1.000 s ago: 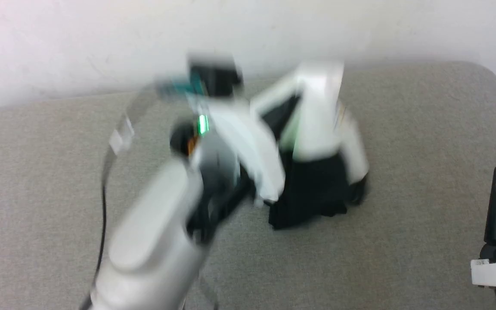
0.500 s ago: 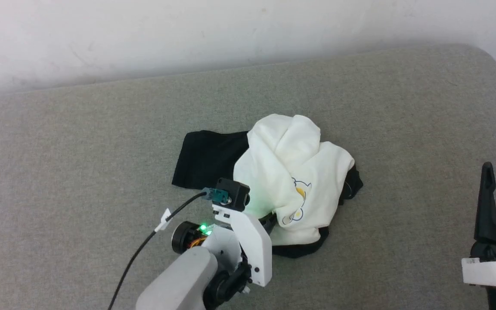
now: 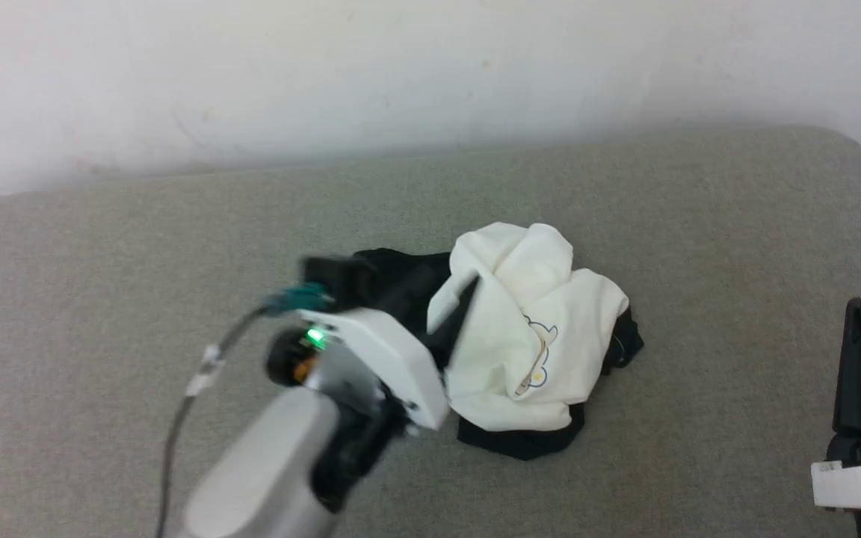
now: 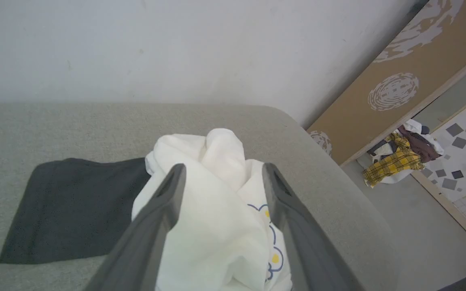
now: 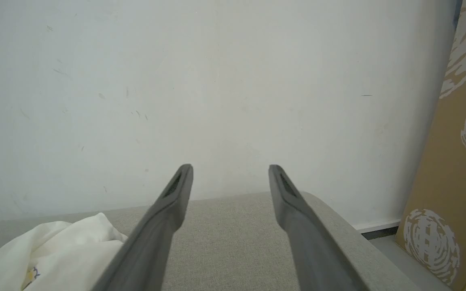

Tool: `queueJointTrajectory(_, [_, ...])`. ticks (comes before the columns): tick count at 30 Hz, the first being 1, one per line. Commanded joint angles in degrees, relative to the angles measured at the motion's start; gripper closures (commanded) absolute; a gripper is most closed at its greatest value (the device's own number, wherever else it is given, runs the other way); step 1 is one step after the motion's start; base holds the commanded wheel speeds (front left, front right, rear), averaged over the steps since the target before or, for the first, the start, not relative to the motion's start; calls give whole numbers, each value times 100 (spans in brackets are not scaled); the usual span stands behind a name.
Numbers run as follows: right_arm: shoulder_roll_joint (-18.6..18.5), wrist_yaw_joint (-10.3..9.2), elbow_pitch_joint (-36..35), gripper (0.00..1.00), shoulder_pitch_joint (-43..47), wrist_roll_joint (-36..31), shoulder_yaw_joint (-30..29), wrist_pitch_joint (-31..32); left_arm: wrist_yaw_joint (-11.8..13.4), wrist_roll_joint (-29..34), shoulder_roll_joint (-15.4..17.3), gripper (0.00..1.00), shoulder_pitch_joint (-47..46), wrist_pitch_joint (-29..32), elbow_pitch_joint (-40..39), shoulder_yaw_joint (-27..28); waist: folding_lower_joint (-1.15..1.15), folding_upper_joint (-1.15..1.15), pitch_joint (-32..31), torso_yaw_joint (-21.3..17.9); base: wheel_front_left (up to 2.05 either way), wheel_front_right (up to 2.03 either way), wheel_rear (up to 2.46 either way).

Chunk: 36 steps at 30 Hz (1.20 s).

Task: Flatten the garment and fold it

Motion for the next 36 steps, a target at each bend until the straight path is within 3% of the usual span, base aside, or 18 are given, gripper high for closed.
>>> queueJointTrajectory(1, [10,-5,-37,0,76,0,-6,13,131,-15,226,0,138,-172,-385,240,0,0,-149,149,0,0,0])
queueJointTrajectory(7, [10,-5,-90,0,173,33,-32,48,440,263,1030,0,927,-1016,-1852,981,0,0,-259,236,0,0,0])
queueJointTrajectory(12, [10,-5,-126,0,279,67,-26,48,866,693,1439,0,2060,-1953,-2550,1490,0,0,-295,265,0,0,0])
queueJointTrajectory(13, [10,-5,-126,0,279,67,-26,48,866,693,1439,0,2060,-1953,-2550,1490,0,0,-295,265,0,0,0])
queueJointTrajectory(19, [10,-5,-130,0,464,113,53,96,1464,1727,1701,0,3383,-2395,-2861,1804,0,0,-325,267,0,0,0])
queueJointTrajectory(21, [10,-5,-115,0,552,145,69,126,1593,1814,1530,0,3712,-2417,-2901,1922,0,0,-324,299,0,0,0])
queueJointTrajectory(30, [10,-5,-260,0,553,167,135,328,1336,2258,1089,0,4018,-2425,-3094,2050,0,0,-207,495,0,0,0])
queueJointTrajectory(36, [10,-5,-528,0,-183,20,395,1238,1118,2384,879,0,3747,-2426,-3097,2127,0,0,150,540,0,0,0])
